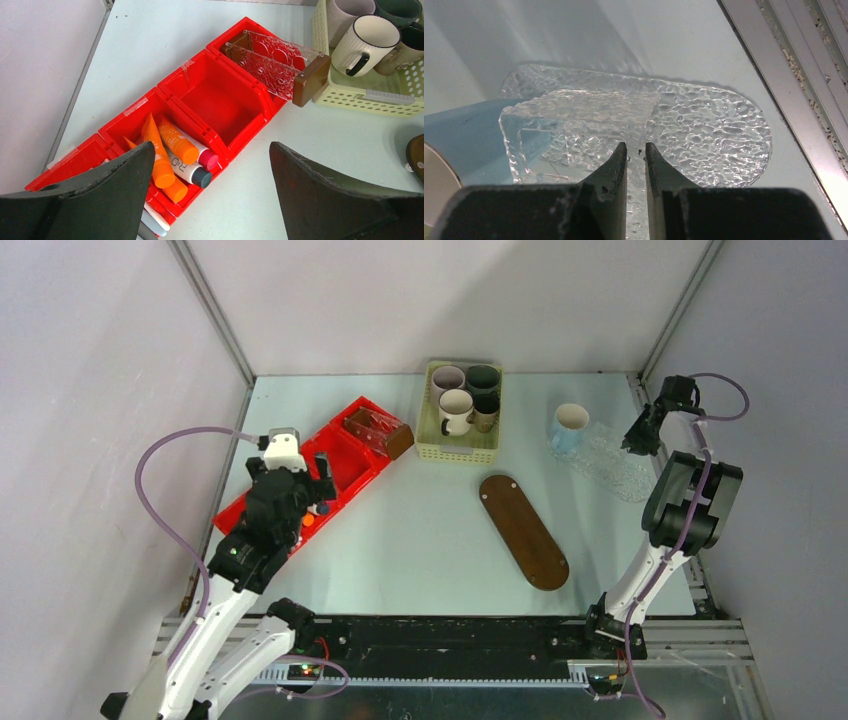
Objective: Prepare toiletry sets of a toothbrush and toothpaste on the tray
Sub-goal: Adjust the toothpaste holder on the tray.
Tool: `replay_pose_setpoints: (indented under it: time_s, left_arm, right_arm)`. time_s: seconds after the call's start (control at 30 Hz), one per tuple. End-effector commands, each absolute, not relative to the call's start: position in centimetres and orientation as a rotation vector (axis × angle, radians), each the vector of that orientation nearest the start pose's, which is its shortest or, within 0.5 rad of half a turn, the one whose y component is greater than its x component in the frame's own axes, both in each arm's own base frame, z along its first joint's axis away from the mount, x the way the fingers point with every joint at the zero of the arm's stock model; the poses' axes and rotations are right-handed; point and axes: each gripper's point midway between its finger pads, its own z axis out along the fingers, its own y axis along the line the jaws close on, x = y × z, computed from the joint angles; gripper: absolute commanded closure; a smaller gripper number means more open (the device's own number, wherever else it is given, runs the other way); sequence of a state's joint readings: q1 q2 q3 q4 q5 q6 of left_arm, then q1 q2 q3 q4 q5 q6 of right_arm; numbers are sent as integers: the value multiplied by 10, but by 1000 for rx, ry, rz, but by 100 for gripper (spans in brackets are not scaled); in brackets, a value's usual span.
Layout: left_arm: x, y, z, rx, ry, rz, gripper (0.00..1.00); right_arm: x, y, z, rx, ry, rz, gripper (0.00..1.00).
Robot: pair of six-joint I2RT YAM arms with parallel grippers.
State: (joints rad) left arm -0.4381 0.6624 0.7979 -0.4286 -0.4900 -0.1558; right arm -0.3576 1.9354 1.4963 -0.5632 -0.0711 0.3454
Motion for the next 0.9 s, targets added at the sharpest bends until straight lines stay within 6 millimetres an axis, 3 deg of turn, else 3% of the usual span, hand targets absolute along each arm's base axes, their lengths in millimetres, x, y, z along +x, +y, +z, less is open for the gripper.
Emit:
replay_pose_setpoints:
  time_s: [0.0, 0.43, 0.87]
  left_arm:
    - [267, -39, 267, -73, 1807, 37, 9]
    - [267, -40, 268, -73, 1803, 29, 9]
    - [267, -40, 269, -73, 1801, 28, 8]
  right_arm:
    - [442, -142, 89, 900, 2404, 62, 99]
    - [432, -131, 82, 937, 2431, 45, 98]
    - [428, -124, 91, 941, 2421, 37, 98]
